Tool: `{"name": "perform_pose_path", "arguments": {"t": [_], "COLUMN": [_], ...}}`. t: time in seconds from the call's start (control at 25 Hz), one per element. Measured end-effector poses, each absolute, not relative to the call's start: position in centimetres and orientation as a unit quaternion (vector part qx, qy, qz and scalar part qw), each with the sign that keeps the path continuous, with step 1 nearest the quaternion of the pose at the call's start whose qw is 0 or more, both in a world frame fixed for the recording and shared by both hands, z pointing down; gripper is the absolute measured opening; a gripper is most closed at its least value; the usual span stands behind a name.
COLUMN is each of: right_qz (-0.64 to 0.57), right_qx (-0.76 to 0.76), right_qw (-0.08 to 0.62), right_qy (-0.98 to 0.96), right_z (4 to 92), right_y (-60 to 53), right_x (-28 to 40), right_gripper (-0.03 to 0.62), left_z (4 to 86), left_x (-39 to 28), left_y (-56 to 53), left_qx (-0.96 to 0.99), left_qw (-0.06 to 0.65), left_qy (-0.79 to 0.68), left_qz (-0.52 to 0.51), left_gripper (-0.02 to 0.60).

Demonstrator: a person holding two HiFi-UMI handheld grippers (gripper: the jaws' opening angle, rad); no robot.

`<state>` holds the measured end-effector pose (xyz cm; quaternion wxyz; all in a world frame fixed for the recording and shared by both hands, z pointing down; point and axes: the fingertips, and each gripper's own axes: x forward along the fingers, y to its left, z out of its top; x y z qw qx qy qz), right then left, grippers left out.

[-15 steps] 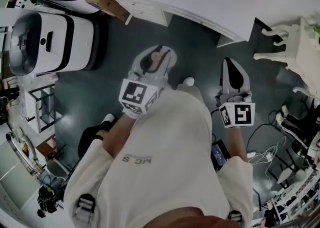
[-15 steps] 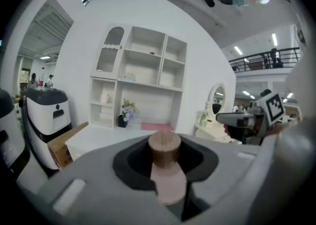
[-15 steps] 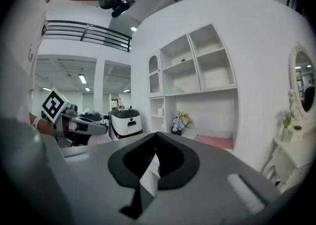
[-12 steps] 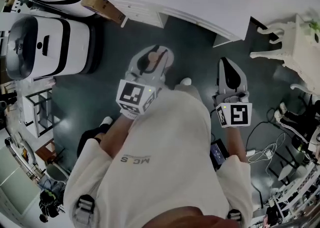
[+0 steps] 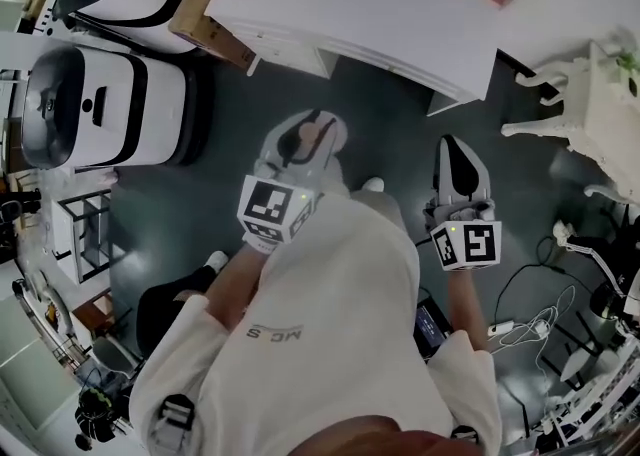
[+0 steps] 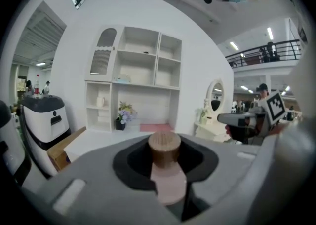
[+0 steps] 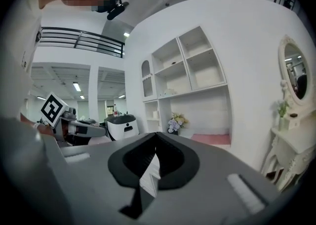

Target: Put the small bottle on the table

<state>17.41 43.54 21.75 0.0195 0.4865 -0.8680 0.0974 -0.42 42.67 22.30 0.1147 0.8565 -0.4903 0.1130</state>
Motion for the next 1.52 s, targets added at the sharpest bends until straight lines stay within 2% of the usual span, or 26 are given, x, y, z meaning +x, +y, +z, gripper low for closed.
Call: {"name": "perform_pose_path", "arguments": {"t": [0.32, 1.04, 1.52], "right_qz": [0.105, 0.100, 0.125], "right_qx": [0.493, 0.532, 0.519], "right_qw": [0.021, 0.068, 0.091], "right_qy": [-0.863, -0.838, -0.841], "right_z": [22.3, 21.3, 25.9], "right_y": [37.2, 5.9, -2.0], "right_x": [17.0, 7.2, 7.4], "right_gripper": [-0.006, -0.006, -0.003], "left_z": [23.3, 23.4, 28.7], "left_x": [-0.6, -6.9, -5.6], "left_y": [35.7, 2.5, -7.2], "left_qx": [0.860, 0.910, 0.904], "left_qw": [0.123, 0.106, 0.121], "left_qy": [-0.482, -0.381, -0.376], "left_qz": [0.114, 0.125, 0.161], "left_gripper": [0.107, 0.107, 0.107]}}
